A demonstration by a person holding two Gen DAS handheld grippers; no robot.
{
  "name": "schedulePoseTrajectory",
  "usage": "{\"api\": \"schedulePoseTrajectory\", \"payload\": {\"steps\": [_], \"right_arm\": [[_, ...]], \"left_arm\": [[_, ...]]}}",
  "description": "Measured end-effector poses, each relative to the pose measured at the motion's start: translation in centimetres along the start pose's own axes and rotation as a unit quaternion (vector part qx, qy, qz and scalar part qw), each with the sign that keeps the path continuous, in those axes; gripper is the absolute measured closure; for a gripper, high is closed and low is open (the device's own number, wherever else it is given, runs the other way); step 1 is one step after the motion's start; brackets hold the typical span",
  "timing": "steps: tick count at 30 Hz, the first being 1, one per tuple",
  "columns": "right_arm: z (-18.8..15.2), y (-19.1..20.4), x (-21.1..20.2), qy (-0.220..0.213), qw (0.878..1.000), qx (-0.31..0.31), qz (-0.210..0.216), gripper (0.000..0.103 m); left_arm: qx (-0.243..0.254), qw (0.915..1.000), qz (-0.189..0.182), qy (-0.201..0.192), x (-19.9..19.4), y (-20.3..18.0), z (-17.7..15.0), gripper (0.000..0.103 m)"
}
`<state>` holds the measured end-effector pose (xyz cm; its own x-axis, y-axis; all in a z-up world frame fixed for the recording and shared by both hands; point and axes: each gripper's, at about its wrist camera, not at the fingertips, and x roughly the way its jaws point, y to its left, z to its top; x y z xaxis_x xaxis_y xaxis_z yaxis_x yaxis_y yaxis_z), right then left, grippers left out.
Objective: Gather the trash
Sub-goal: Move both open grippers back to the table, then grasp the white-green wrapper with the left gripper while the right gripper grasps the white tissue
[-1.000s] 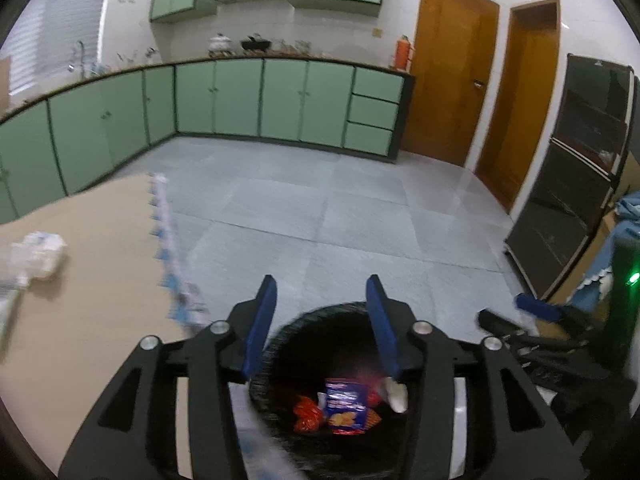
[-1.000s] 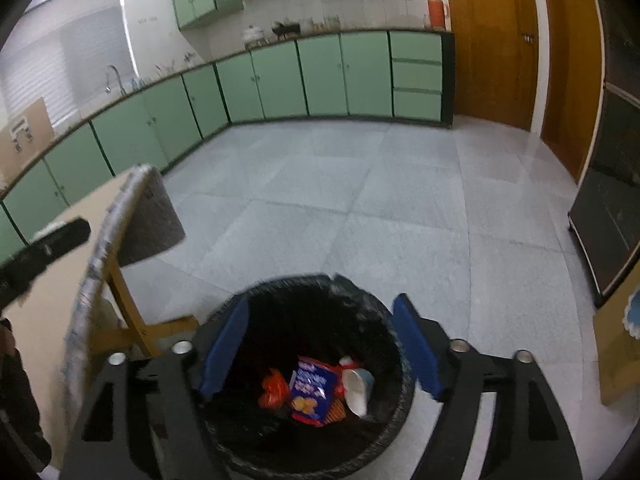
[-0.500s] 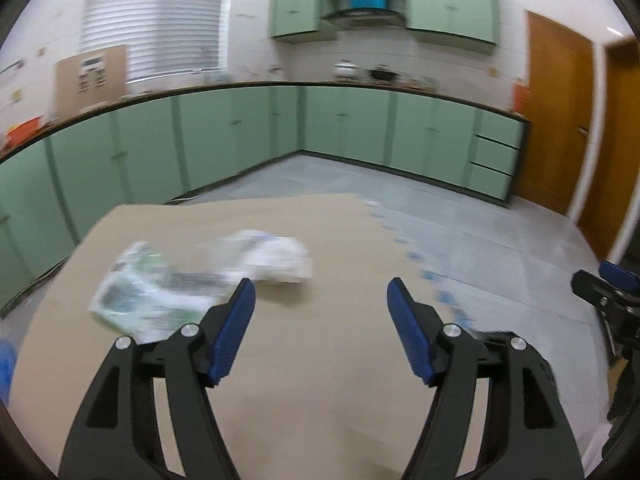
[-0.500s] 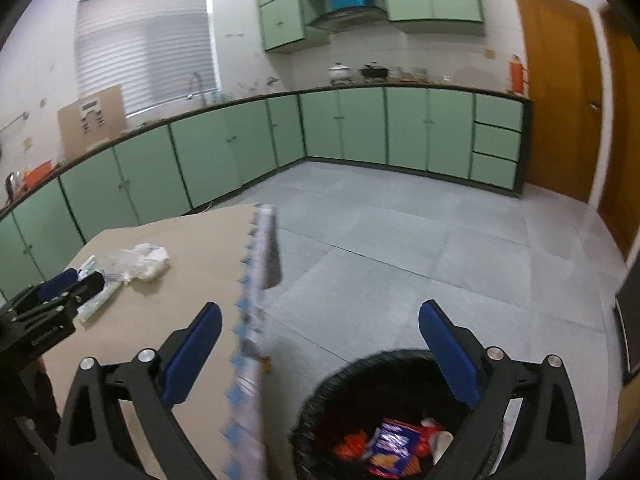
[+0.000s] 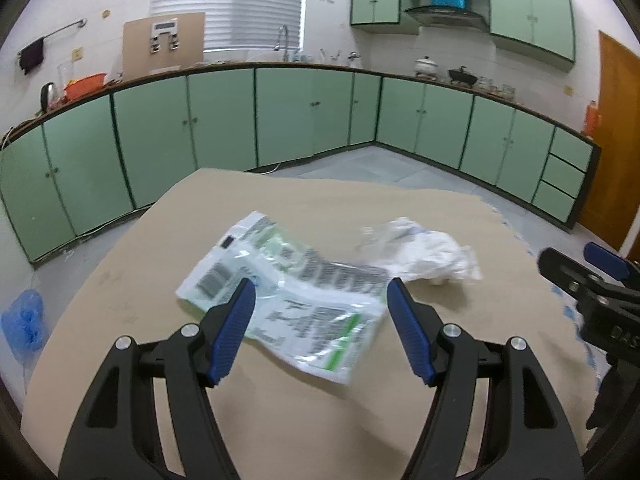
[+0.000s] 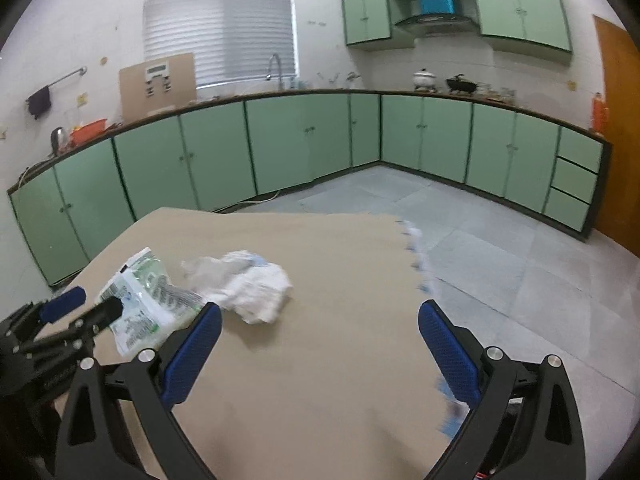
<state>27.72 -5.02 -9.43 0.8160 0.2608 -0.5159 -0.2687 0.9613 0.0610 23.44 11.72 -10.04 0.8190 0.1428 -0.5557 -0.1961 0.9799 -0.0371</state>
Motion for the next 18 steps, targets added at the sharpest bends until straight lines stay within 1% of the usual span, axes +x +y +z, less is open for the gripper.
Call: {"api": "schedulePoseTrajectory", "payload": {"steps": [4,5,13,16,18], "right_arm": [[0.6,1.8,3.2,0.022,1.000,-0.003,0.005,0.010],[0.6,2.0,3.7,0.028,1.000,-0.002,0.006,0.012],[0.6,2.7,7.5,0.074,0.997,0.002,-0.008,0.014],[0.5,3.0,8.8,0.102,0.995,-0.002,-0.002,0.024],[0.3,3.0,9.4,0.118,0.993,0.002,0.009,0.039]], "left_arm": [[-0.003,0.9998,0.017,0.002,0.9,1.5,0.1,0.037],[-0.005,0.9998,0.020,0.005,1.4,2.0,0.1,0.037],[-0.019,0.9995,0.021,0.014,2.2,3.4,0.3,0.038],[-0.020,0.9995,0.021,0.013,2.2,3.5,0.3,0.038],[-0.018,0.9995,0.021,0.014,2.3,3.4,0.3,0.038]]}}
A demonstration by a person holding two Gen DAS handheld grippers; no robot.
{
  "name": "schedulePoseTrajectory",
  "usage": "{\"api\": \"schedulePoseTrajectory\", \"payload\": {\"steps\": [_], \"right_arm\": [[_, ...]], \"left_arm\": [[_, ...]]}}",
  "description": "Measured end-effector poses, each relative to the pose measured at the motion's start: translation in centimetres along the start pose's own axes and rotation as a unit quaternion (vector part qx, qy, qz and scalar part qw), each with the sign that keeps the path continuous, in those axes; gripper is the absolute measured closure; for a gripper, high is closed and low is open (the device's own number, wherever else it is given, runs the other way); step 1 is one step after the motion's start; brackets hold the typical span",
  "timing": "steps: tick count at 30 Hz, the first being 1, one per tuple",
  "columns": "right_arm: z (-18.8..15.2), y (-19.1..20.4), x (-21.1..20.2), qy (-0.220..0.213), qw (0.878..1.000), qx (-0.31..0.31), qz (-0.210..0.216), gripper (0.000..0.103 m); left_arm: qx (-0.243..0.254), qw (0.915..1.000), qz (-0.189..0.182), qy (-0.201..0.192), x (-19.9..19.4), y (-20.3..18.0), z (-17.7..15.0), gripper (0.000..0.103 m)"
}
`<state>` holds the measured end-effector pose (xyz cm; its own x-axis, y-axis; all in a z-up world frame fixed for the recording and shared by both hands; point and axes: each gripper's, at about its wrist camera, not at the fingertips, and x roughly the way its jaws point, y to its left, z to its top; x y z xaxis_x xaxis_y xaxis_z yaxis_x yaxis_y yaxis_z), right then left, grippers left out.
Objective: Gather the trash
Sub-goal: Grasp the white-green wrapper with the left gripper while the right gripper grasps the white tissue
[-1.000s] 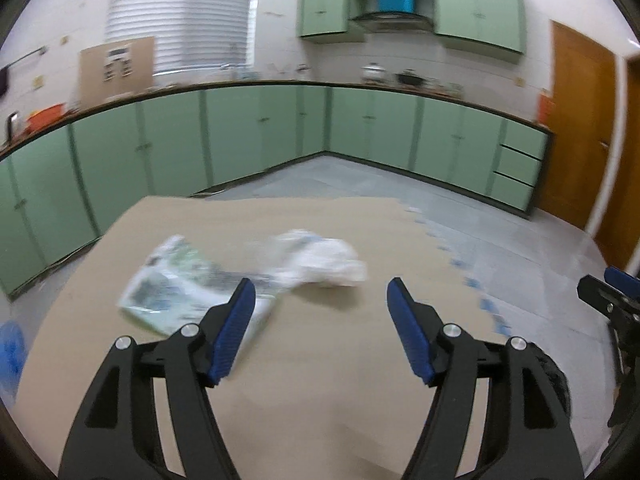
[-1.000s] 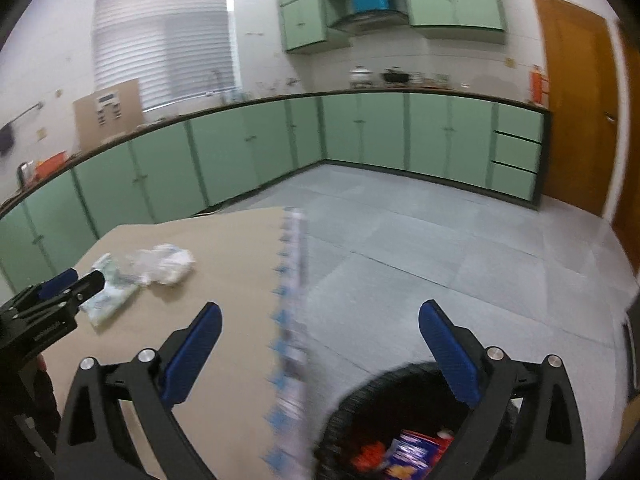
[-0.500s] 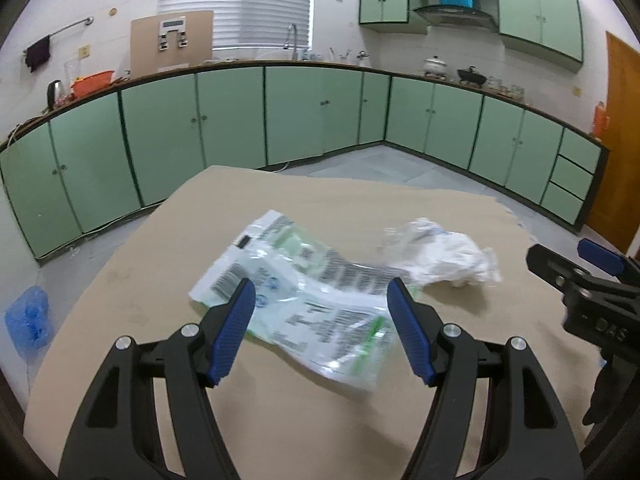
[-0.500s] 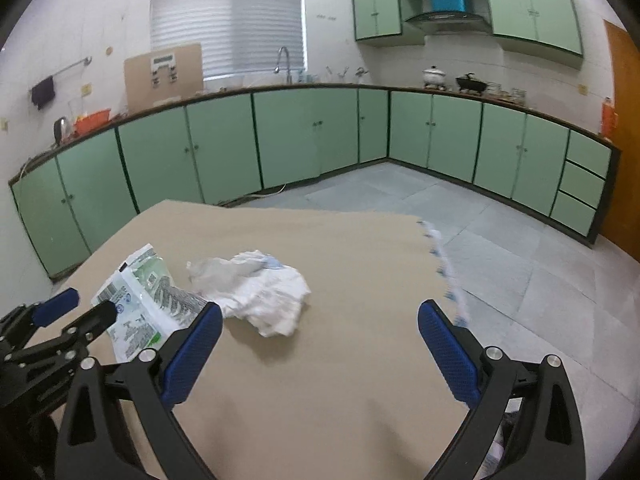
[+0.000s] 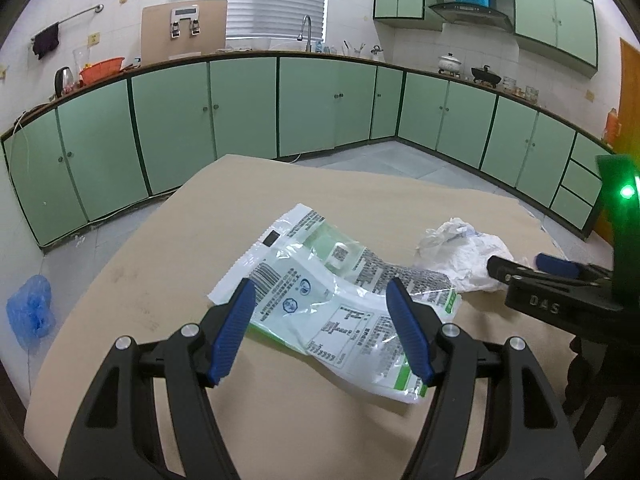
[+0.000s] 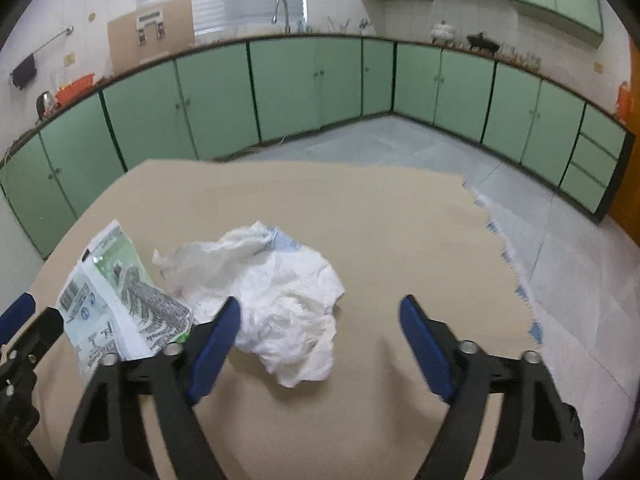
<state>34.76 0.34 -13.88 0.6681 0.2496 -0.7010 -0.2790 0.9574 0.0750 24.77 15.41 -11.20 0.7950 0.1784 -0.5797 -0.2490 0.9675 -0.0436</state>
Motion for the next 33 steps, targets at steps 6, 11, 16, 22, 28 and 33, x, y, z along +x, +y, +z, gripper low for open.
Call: {"api": "schedulePoseTrajectory", "payload": {"steps": [6,11,16,22,28,33], "right_arm": [[-0.8,-0.6,0.7,0.033,0.998,0.015,0.045,0.076],[-1.1,-1.4,-0.9,0.014,0.999,0.015,0.026,0.082],[-1.1,-2.8,-2.0,0.000,1.000,0.022,0.012,0.082],[-1.6,-3.7,-2.6,-0.007,0.999,0.037,0.011,0.082],[-1.6,-3.4,-2.2,-0.004,0.999,0.043,0.012,0.082],[-1.6,-3.9,-2.2,-0.003,0.999,0.044,0.015,0.082]], "left_arm": [[0.008,0.9999,-0.010,0.004,-0.1,-0.7,-0.1,0.037],[0.028,0.9991,-0.030,0.015,-0.1,-2.6,-0.6,0.031],[0.052,0.9973,-0.035,0.037,0.7,-4.4,-1.0,0.031],[0.072,0.9952,-0.028,0.061,1.9,-5.6,-1.3,0.031],[0.065,0.9928,-0.012,0.100,3.6,-5.1,-1.4,0.052],[0.027,0.9922,-0.034,0.117,4.5,-3.2,-1.3,0.091]]}}
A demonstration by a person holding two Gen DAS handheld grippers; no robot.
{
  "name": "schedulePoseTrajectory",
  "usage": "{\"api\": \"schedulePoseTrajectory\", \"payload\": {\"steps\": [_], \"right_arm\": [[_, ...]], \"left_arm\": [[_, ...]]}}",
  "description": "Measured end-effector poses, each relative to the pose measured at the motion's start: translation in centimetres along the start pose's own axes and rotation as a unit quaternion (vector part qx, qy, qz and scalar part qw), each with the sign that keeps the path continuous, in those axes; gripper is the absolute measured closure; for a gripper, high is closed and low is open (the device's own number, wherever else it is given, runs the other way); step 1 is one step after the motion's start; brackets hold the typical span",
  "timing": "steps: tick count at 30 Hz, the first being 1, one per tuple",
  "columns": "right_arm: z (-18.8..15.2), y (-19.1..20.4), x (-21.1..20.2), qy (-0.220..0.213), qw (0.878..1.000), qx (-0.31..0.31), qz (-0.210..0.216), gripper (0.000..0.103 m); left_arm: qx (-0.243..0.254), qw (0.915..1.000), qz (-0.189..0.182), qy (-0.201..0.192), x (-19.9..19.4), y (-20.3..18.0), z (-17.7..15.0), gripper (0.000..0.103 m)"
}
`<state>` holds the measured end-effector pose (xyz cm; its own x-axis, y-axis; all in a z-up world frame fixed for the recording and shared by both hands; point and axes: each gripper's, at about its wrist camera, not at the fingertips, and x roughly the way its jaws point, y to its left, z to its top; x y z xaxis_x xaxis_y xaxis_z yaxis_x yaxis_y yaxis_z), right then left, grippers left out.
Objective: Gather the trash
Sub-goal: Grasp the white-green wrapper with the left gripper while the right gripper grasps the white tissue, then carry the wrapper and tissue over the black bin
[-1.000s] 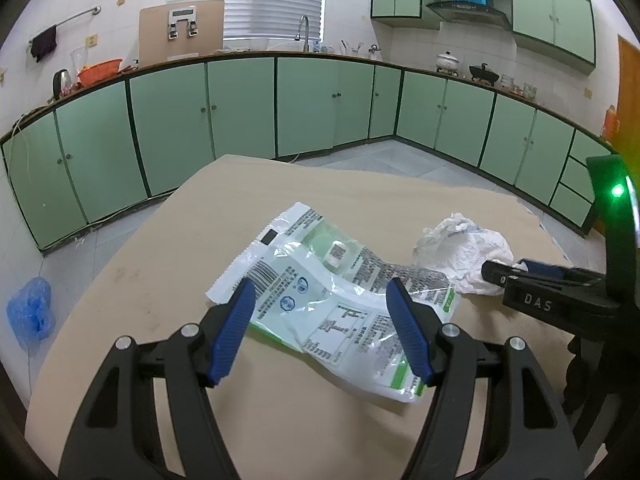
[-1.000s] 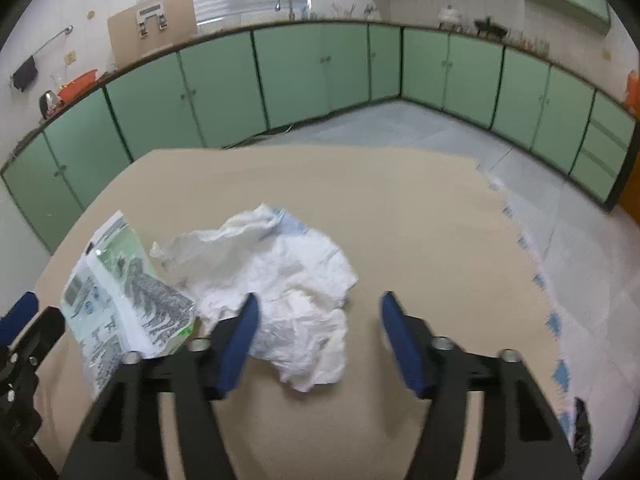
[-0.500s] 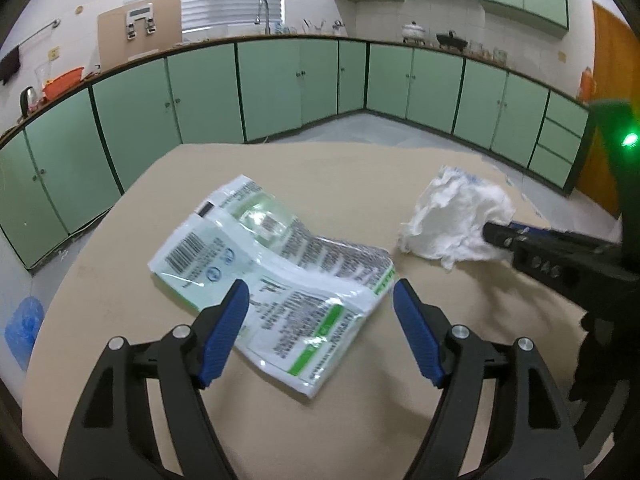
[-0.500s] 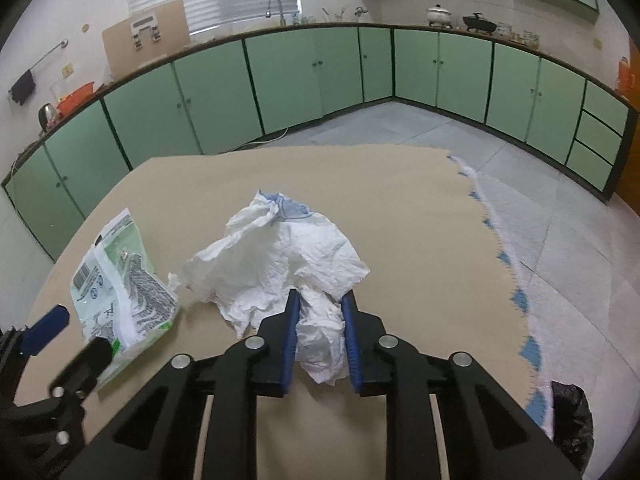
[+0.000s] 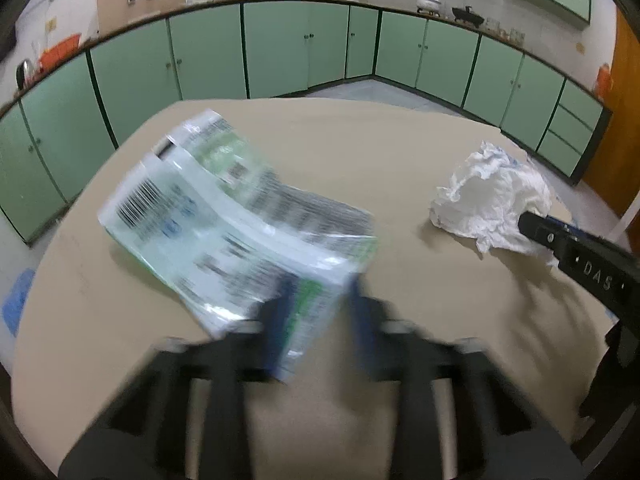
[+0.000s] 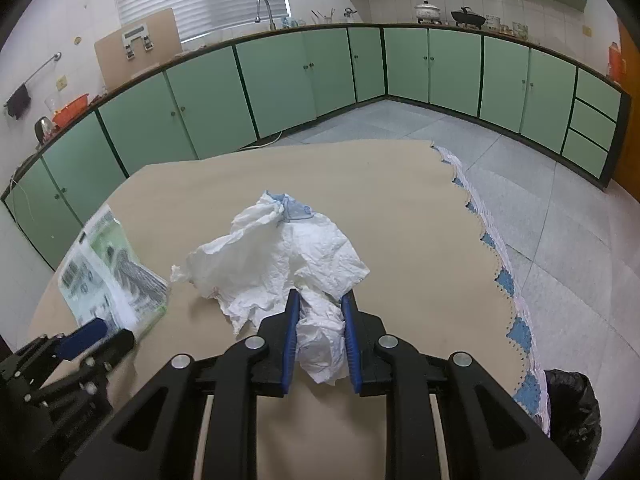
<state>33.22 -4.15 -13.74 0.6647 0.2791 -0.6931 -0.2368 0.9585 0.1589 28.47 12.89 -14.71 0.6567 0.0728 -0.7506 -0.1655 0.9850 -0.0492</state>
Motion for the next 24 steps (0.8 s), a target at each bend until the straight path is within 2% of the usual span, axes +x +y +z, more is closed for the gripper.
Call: {"api": "schedulePoseTrajectory", "payload": {"steps": [5,8,13,20,24], "right_arm": [[-0.3,0.0,-0.2,-0.002,1.000,-0.003,0.003,0.082],[-0.4,-0.3,-0.4,-0.002,1.000,-0.005,0.003,0.082],[-0.5,-0.5,-0.8,-0.006,1.000,-0.008,0.004,0.082],[-1.4,-0.8,-3.0,-0.027,0.999,-0.013,0.016,0.082],[-2.3,-1.5,-4.3,-0.032,0.999,-0.005,0.025,0.082]], "left_arm": [[-0.037,0.9990,-0.024,-0.011,-0.3,1.6,-0.1,0.103],[-0.046,0.9980,-0.026,-0.035,-1.3,2.3,-0.3,0.103],[-0.043,0.9971,-0.035,-0.051,-2.9,2.4,-1.0,0.103],[-0.059,0.9919,-0.077,-0.081,-6.7,2.7,-0.9,0.103],[-0.052,0.9891,-0.104,-0.090,-8.3,1.9,-1.2,0.103]]}}
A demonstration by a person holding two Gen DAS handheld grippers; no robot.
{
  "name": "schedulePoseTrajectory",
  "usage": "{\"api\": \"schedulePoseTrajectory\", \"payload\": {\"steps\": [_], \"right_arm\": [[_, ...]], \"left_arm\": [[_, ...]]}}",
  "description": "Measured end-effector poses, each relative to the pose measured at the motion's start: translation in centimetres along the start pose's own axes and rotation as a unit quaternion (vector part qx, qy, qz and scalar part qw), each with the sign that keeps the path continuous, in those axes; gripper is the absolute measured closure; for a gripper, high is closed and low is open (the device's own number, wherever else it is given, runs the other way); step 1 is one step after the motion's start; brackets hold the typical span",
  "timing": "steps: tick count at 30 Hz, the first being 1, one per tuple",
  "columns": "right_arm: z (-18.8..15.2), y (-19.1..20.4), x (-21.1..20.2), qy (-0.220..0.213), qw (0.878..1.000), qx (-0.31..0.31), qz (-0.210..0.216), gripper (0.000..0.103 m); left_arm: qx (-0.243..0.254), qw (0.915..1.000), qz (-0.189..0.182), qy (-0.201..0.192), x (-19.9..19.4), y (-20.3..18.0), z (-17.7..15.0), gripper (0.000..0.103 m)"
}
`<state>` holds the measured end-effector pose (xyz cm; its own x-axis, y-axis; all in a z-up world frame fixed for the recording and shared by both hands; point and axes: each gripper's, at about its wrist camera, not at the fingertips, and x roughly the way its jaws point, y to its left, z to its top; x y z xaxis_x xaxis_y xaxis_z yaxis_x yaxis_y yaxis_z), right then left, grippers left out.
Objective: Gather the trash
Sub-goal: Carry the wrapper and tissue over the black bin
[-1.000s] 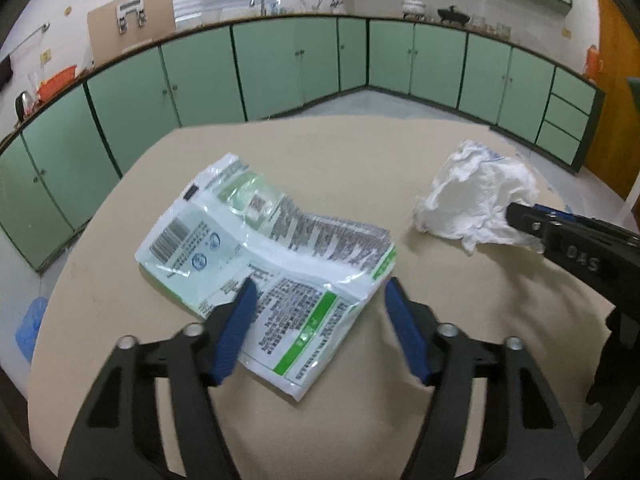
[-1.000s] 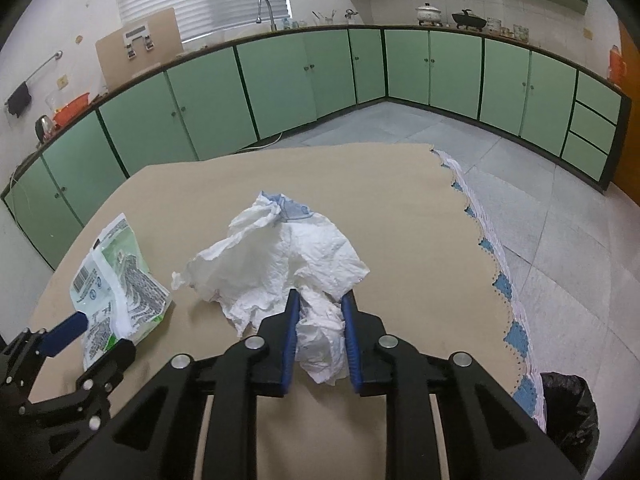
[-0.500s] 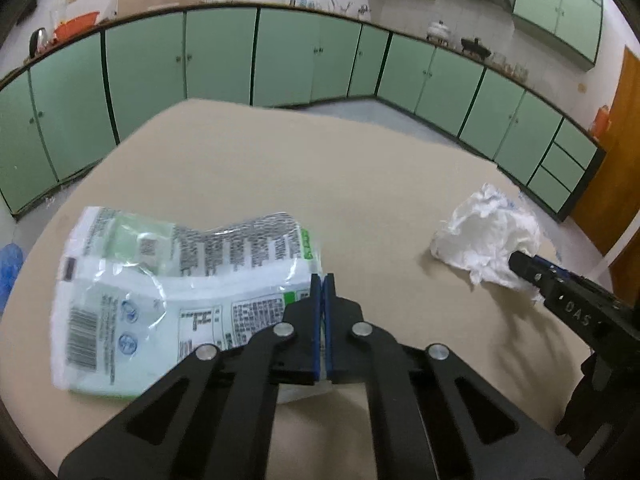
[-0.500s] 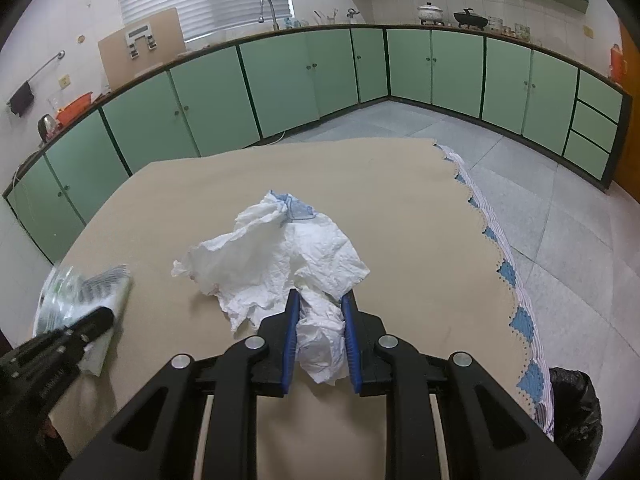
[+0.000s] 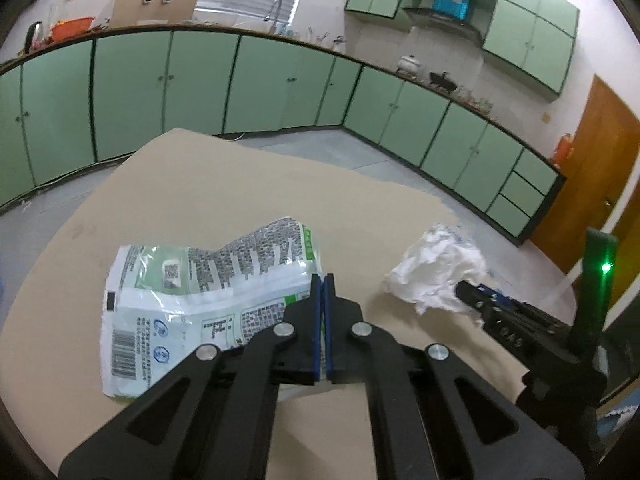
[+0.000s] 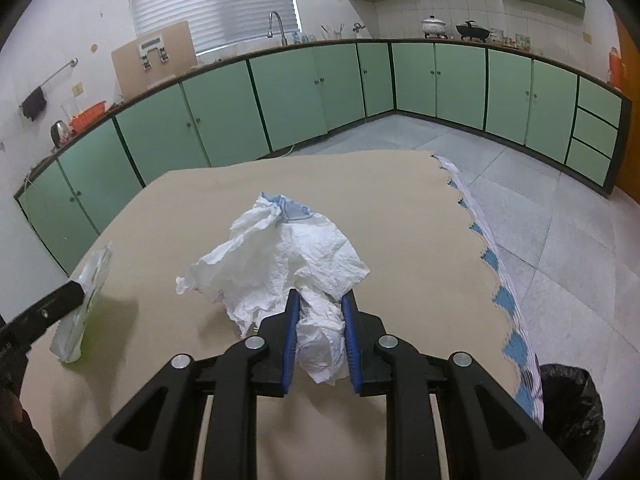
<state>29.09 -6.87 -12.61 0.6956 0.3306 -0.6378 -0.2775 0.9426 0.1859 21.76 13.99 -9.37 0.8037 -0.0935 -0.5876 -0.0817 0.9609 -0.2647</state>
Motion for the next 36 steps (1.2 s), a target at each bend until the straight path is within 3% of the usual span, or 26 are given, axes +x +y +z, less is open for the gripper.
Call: {"api": "schedulePoseTrajectory", "payload": {"steps": [11,28,36], "right_arm": [[-0.2,-0.3,-2.9,-0.014,1.000,-0.012,0.003,0.082],[0.0,-2.4,-11.8,-0.056,0.998,-0.024,-0.035,0.082],[-0.7,-5.4,-15.3,-0.071,0.996,0.008,-0.061,0.082]], "left_arm": [[0.008,0.9998,-0.017,0.005,-0.4,-1.1,-0.9,0.103],[0.062,0.9931,-0.088,-0.047,-3.1,-10.4,0.4,0.103],[0.095,0.9862,-0.127,-0.047,-3.5,-15.3,-0.8,0.103]]}}
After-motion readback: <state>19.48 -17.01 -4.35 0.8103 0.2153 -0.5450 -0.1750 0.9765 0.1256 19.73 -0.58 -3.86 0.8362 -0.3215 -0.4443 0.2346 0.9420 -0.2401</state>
